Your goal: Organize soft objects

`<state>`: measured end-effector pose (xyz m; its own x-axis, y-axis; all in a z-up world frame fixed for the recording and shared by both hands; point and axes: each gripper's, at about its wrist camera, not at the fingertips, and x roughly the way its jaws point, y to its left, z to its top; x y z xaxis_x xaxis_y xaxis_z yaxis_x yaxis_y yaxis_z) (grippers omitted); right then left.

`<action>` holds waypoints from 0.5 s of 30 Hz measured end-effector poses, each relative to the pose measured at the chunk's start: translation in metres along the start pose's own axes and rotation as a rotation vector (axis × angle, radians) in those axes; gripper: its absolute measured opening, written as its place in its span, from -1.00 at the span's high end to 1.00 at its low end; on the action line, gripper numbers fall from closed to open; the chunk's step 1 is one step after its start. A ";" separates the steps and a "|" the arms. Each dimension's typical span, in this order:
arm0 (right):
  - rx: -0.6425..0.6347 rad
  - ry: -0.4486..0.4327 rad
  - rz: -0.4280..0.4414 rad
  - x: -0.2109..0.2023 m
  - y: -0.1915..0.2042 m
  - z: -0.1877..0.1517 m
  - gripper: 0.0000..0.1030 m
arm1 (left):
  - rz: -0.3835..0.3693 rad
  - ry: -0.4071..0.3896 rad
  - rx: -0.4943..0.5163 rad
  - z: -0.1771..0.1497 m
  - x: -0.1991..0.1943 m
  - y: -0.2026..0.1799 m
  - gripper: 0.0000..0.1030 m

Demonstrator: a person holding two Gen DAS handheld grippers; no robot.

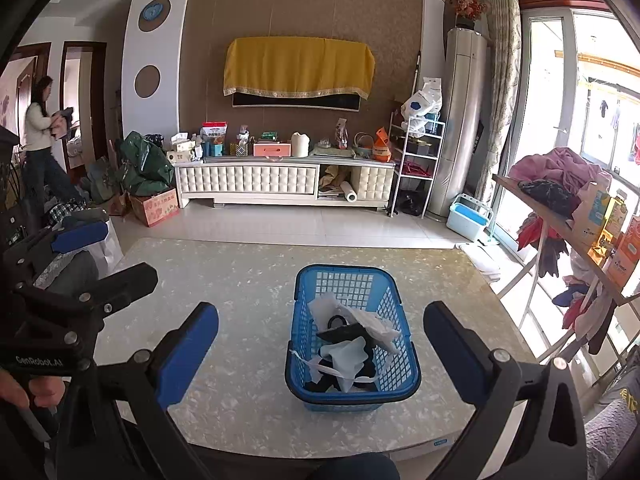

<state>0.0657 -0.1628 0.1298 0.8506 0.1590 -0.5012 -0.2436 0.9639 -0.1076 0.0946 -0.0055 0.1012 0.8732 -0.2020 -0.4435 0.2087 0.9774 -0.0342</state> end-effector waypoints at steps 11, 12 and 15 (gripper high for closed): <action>0.000 0.000 -0.004 -0.002 0.000 -0.002 -1.00 | -0.005 0.003 0.001 0.001 0.001 -0.003 -0.99; 0.000 0.001 -0.005 -0.003 0.000 -0.002 -1.00 | -0.006 0.003 0.002 0.001 0.001 -0.003 -0.99; 0.001 0.004 -0.007 -0.004 -0.001 -0.004 -1.00 | -0.011 0.007 0.004 0.000 0.002 -0.005 -0.99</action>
<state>0.0608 -0.1650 0.1286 0.8503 0.1515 -0.5040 -0.2373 0.9652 -0.1101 0.0950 -0.0106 0.1007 0.8680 -0.2121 -0.4490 0.2201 0.9748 -0.0351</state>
